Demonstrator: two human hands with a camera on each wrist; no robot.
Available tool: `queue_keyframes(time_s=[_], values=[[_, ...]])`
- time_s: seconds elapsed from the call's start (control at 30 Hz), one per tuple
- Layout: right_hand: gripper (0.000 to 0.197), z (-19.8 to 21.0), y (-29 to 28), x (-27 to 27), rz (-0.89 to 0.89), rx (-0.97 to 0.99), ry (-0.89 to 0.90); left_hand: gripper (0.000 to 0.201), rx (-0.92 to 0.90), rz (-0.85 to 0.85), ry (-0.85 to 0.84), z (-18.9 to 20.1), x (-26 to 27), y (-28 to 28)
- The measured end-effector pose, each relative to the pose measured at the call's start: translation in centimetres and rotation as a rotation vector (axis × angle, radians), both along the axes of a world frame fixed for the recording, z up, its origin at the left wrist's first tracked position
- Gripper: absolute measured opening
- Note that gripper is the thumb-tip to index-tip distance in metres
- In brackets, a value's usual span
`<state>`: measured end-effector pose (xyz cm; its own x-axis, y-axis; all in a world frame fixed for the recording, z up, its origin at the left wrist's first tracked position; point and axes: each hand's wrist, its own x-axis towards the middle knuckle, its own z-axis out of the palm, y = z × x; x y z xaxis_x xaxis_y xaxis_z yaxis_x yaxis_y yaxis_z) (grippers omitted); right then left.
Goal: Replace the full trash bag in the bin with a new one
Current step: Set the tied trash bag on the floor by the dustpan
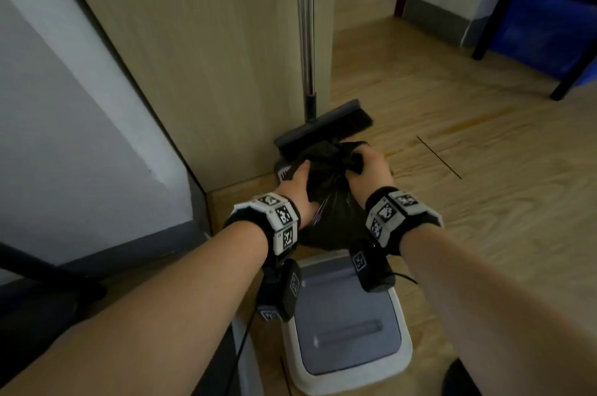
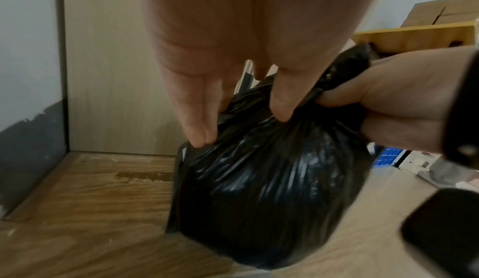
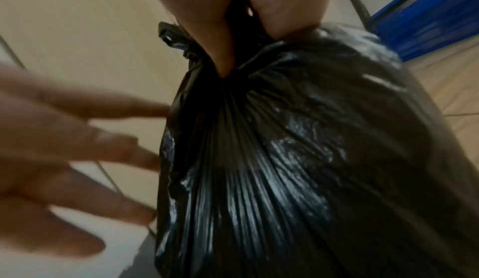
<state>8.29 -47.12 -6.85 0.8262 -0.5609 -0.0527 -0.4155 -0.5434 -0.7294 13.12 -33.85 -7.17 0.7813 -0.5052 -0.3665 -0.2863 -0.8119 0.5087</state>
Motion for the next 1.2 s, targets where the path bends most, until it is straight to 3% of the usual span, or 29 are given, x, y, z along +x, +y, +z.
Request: queue_keyframes(time_s=[0.07, 0.13, 0.2, 0.33, 0.47, 0.53, 0.67, 0.73, 0.93, 1.1, 1.2], values=[[0.031, -2.6, 0.4, 0.7, 0.083, -0.109, 0.042, 0.082, 0.016, -0.023, 0.008, -1.3, 0.2, -0.4], [0.039, -4.6, 0.7, 0.8, 0.133, -0.234, 0.214, 0.08, 0.038, -0.049, 0.046, -2.4, 0.3, -0.7], [0.047, -5.3, 0.8, 0.5, 0.088, -0.258, 0.346, 0.077, 0.06, -0.079, 0.067, -3.3, 0.2, -1.0], [0.079, -4.9, 0.6, -1.0, -0.106, -0.047, 0.312, 0.068, 0.102, -0.096, 0.056, -3.8, -0.2, -1.4], [0.106, -5.7, 0.2, -2.4, -0.137, 0.192, 0.404, 0.063, 0.113, -0.014, 0.08, -3.4, -0.8, -1.4], [0.1, -5.9, 0.5, -2.5, -0.113, 0.293, 0.328, 0.061, 0.114, -0.006, 0.076, -3.0, -1.1, -1.3], [0.044, -5.1, 1.0, -2.0, -0.001, 0.16, 0.223, 0.052, 0.099, -0.027, 0.045, -2.3, -1.4, -1.2], [0.032, -4.7, 1.0, -1.7, 0.032, 0.147, 0.212, 0.047, 0.085, -0.03, 0.045, -2.1, -1.3, -1.1], [0.042, -3.7, 0.5, -1.2, -0.012, 0.09, 0.124, 0.057, -0.059, -0.027, 0.011, -1.7, -0.2, -0.9], [0.035, -4.5, -0.9, -0.3, -0.144, 0.076, 0.226, 0.058, 0.081, -0.084, 0.043, -3.0, -0.8, -0.6], [0.035, -4.1, -1.5, 0.6, -0.201, 0.092, 0.136, 0.053, 0.114, -0.064, 0.074, -3.6, -0.7, -0.7]])
